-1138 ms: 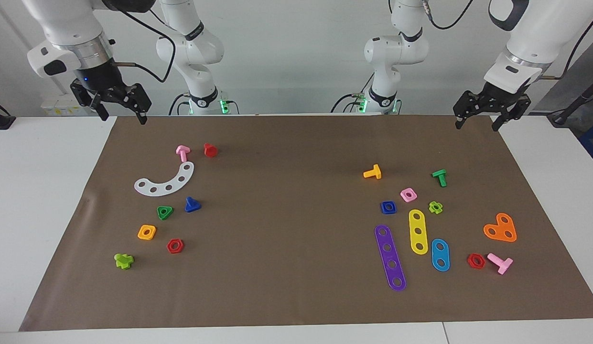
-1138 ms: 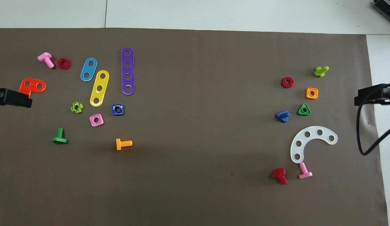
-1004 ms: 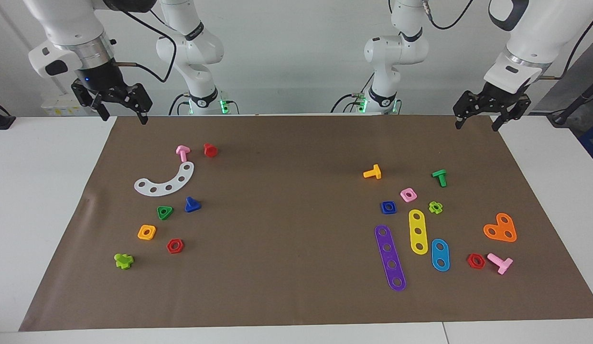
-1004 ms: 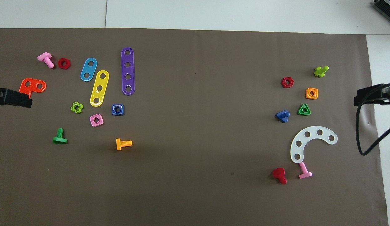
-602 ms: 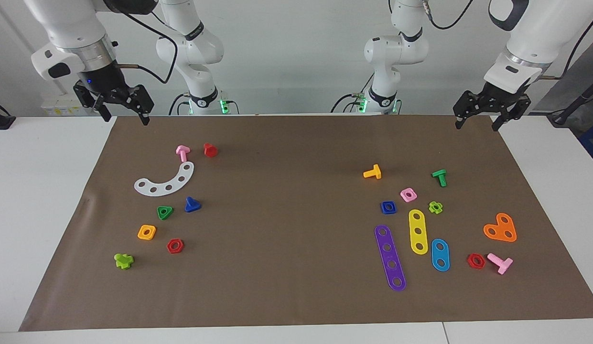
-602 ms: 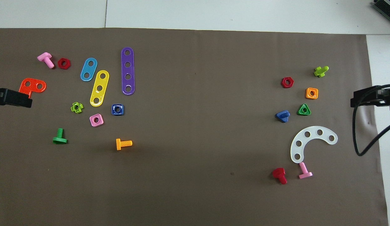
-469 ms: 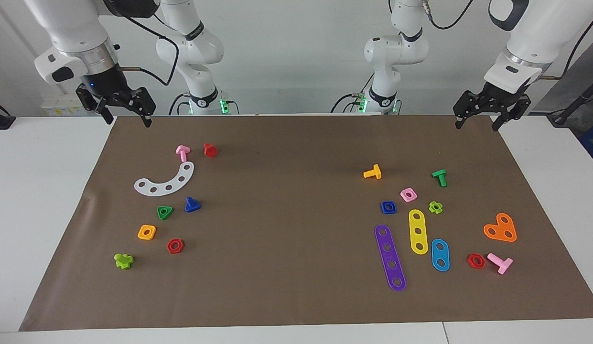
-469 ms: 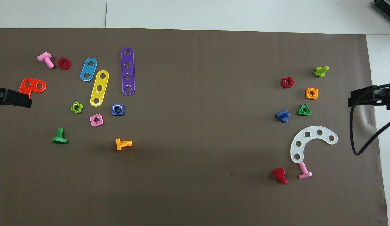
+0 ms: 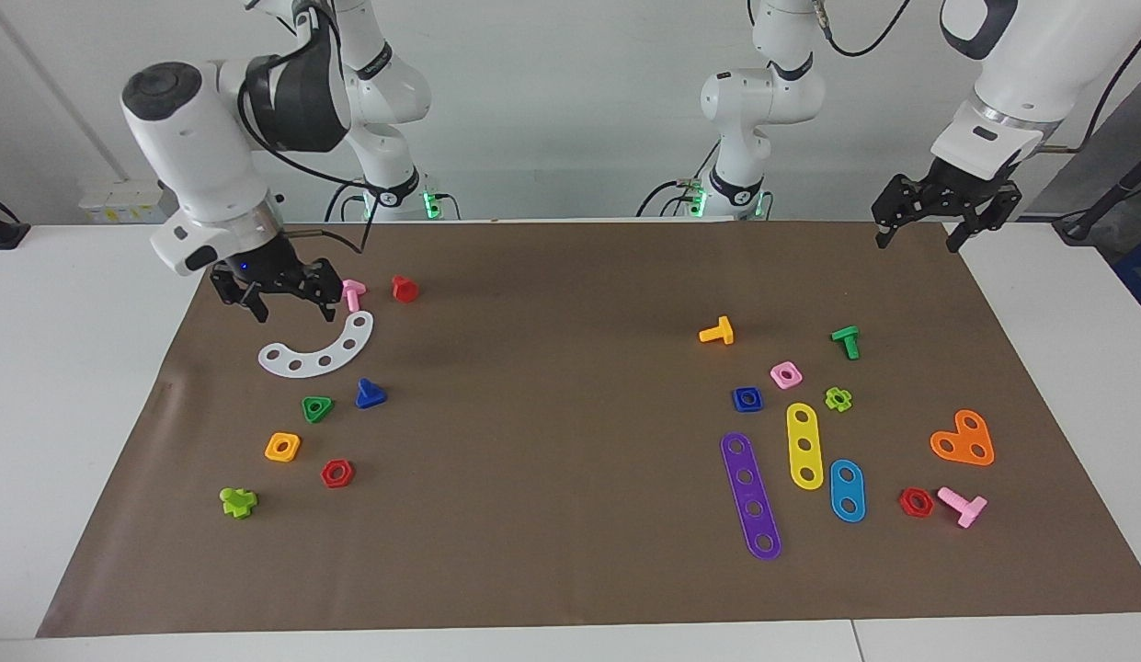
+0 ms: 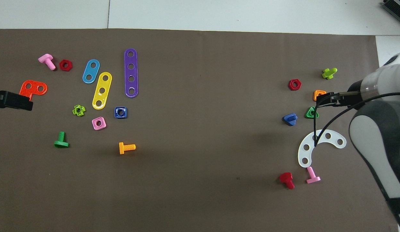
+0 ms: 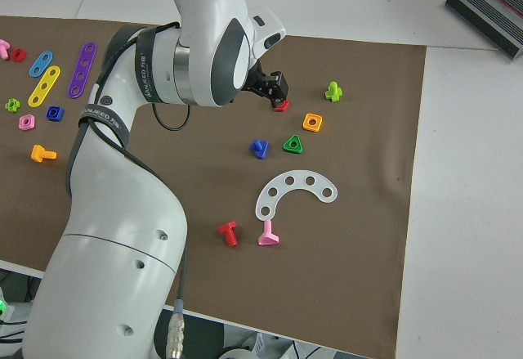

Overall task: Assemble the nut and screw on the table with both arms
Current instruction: 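Reach the right gripper to the blue screw beside the green triangle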

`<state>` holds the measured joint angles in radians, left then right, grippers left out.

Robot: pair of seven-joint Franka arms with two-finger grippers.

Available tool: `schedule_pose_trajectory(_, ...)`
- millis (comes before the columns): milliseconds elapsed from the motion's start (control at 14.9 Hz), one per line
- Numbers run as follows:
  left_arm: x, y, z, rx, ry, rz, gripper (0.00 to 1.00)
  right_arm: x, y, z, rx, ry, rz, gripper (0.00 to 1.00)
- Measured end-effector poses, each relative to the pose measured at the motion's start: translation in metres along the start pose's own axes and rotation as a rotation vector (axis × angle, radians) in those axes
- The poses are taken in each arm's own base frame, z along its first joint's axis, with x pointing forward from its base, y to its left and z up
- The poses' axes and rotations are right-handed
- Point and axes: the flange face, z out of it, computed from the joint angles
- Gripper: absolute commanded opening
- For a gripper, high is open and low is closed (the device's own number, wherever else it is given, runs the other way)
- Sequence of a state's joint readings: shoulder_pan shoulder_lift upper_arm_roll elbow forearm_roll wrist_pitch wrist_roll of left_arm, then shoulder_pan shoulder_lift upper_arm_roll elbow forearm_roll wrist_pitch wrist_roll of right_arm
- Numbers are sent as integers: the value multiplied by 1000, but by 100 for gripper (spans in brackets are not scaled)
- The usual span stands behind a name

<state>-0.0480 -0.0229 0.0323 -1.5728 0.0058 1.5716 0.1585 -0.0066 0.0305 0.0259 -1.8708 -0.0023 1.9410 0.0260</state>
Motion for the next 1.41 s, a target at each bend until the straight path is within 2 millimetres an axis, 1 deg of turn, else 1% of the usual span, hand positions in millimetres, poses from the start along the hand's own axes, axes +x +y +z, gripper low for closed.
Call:
schedule_pose_trajectory(134, 0, 0, 0, 0, 0, 0, 100, -2, -12, 44, 2, 1, -40, 100)
schedule_pose_trajectory(268, 0, 0, 0, 0, 0, 0, 100, -4, -23, 78, 3, -6, -76, 100)
schedule_pose_trajectory(535, 0, 0, 0, 0, 0, 0, 100, -1, -37, 120, 6, 1, -139, 100)
schedule_pose_trajectory(669, 0, 0, 0, 0, 0, 0, 100, -7, -38, 140, 6, 3, -188, 100)
schedule_pose_trajectory(803, 0, 0, 0, 0, 0, 0, 100, -17, -36, 159, 6, 1, -244, 99)
schedule_pose_trajectory(937, 0, 0, 0, 0, 0, 0, 100, -24, -33, 171, 5, 6, -279, 91)
schedule_pose_trajectory(1004, 0, 0, 0, 0, 0, 0, 100, -25, -33, 174, 5, 8, -287, 88)
schedule_pose_trajectory(1071, 0, 0, 0, 0, 0, 0, 100, -26, -32, 174, 5, 12, -290, 87)
schedule_pose_trajectory(1138, 0, 0, 0, 0, 0, 0, 100, -26, -32, 175, 4, 20, -291, 83)
schedule_pose_trajectory(1406, 0, 0, 0, 0, 0, 0, 100, -28, -32, 183, 3, 36, -297, 71)
